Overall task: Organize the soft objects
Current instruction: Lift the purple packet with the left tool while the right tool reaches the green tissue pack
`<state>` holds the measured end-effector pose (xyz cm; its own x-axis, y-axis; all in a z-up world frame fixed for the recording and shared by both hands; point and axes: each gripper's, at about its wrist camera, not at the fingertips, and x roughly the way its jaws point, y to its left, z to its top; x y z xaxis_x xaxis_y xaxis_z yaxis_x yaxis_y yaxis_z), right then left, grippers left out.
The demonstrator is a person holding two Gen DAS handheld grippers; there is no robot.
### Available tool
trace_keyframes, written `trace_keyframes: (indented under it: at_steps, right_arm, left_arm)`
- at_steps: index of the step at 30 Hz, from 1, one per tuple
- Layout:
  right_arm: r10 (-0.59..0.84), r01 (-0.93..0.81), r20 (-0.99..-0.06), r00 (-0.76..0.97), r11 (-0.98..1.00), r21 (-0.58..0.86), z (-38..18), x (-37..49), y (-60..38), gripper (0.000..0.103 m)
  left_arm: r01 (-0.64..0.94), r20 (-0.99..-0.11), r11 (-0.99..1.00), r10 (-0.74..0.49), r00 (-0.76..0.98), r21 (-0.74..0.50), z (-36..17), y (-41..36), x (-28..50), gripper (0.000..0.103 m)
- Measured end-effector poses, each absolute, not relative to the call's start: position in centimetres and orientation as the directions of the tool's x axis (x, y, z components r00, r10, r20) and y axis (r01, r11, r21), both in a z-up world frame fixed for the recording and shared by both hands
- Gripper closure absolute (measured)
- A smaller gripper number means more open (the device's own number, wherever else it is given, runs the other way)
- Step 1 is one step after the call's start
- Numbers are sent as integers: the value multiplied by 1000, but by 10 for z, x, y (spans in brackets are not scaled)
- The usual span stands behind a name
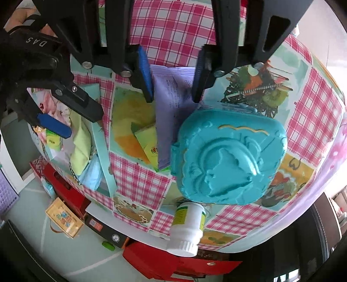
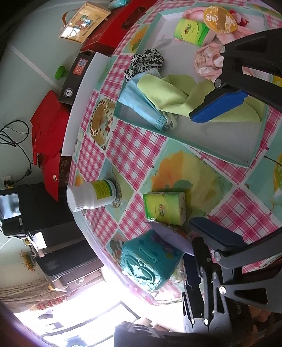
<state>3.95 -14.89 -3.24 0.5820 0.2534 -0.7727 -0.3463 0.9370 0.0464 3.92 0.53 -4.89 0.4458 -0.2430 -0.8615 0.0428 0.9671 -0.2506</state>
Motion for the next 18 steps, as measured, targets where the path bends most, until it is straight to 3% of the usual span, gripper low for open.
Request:
trace_keyframes:
  at_steps: [8,13,14,18]
  right_arm:
    - [253,-329,-768,588,943,59,-30,42,-154,12]
    - [258,-339,-767,588,939,56,-30,41,-152,12]
    - [259,-342,-767,587,938,55,-30,41,-151,12]
    - [261,-359,-770,583,932,44,-33,43,-146,15]
  left_arm:
    - [54,-872,971,-234,431,-234,-51,1,44,57]
    - [45,-851,961,-264,455,-274,-46,9,40,76]
    - [46,-841,957,-273,467,-286,-43,11,39,84]
    - [39,-824,943,-309,475,-331,-40,19,35,90]
